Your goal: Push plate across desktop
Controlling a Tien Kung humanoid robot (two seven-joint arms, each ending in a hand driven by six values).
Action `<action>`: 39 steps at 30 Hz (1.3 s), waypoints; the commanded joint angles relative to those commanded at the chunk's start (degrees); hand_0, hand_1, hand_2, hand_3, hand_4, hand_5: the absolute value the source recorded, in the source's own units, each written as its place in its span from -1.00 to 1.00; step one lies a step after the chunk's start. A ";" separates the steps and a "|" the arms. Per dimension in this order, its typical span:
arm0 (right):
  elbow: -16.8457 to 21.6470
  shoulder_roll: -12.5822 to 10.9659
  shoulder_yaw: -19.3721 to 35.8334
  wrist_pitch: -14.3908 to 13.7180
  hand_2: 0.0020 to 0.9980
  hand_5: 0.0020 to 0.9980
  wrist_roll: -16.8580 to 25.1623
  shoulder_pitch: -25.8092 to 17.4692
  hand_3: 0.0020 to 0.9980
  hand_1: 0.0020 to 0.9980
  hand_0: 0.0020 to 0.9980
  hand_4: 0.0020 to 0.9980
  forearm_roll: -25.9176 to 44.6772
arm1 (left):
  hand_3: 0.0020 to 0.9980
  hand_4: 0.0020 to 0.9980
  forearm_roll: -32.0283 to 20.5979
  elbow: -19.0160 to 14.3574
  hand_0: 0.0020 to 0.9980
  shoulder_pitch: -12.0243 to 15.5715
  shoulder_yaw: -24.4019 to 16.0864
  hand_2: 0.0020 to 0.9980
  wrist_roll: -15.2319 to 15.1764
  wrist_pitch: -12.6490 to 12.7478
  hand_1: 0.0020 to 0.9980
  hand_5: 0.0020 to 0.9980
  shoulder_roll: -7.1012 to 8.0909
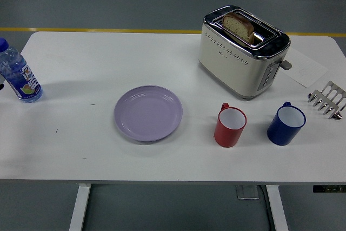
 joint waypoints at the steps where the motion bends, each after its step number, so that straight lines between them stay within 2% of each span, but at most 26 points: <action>1: 0.00 0.00 -0.05 -0.02 0.29 -0.70 0.01 0.10 0.16 0.23 0.27 -0.27 0.12 | 0.24 -0.02 -0.01 0.00 0.22 -0.07 -0.09 0.26 -0.02 0.00 0.30 1.00 -0.04; 26: 0.00 -0.03 -0.03 -0.04 0.29 -0.70 0.04 0.77 0.16 0.23 0.27 -0.27 0.23 | 0.25 0.00 1.54 -0.19 0.24 0.22 -1.54 0.26 0.55 0.03 0.29 1.00 -0.25; 29: 0.00 -0.03 0.04 -0.03 0.29 -0.70 0.04 0.78 0.16 0.23 0.27 -0.27 0.09 | 0.25 0.00 2.67 -0.59 0.24 0.54 -2.21 0.26 1.88 -0.72 0.30 1.00 -0.39; 36: 0.00 -0.04 0.29 -0.09 0.29 -0.70 0.06 0.78 0.16 0.23 0.27 -0.27 -0.21 | 0.25 0.00 6.99 -2.27 0.24 2.31 -3.80 0.27 7.94 -5.27 0.31 1.00 -0.62; 39: 0.00 -0.04 0.35 -0.13 0.29 -0.70 0.07 0.75 0.16 0.23 0.27 -0.27 -0.30 | 0.25 0.00 8.33 -2.90 0.24 2.92 -3.94 0.27 8.84 -5.96 0.31 1.00 -0.90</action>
